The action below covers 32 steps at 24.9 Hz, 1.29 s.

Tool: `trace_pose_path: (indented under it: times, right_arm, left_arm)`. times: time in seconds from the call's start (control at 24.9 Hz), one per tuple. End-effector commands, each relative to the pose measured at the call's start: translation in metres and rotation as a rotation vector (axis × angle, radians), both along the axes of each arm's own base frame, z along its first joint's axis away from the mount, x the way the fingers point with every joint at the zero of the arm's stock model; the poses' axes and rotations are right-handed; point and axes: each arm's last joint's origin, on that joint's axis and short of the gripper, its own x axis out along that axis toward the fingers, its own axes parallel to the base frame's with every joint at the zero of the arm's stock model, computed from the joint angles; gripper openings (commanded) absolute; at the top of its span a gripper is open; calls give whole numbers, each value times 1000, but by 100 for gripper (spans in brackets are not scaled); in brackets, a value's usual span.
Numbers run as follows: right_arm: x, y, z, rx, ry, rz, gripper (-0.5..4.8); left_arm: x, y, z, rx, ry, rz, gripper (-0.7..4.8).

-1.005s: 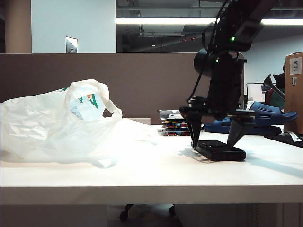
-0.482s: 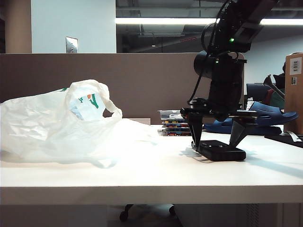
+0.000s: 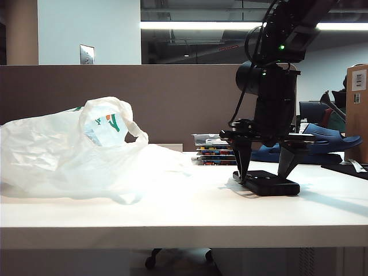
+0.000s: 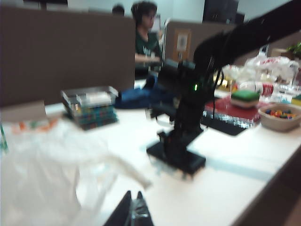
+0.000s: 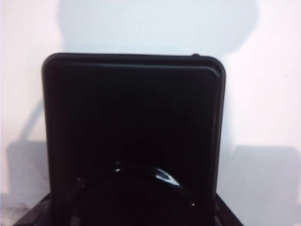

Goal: Put the power bank into the bag.

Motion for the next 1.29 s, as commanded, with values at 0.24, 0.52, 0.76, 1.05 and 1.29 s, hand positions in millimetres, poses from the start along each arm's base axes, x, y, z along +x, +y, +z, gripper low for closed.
trace_pose_path:
  times: [0.24,0.52,0.76,1.05,1.29]
  right_arm:
    - [-4,-1,-1,-6,36,0,240]
    - [-9,-3,24,13,-24,11,240]
    - [-14,-4,43,51,-58,20,240]
    - [-17,-1,47,125,-41,49,240]
    - [-18,0,49,179,-28,71,240]
  left_arm:
    - [-4,2,19,-26,-123,73,157]
    - [5,2,50,19,-152,104,281]
    - [52,-1,80,98,-62,100,284]
    - [137,-15,104,243,1,1,351]
    - [203,-50,89,392,21,-78,351]
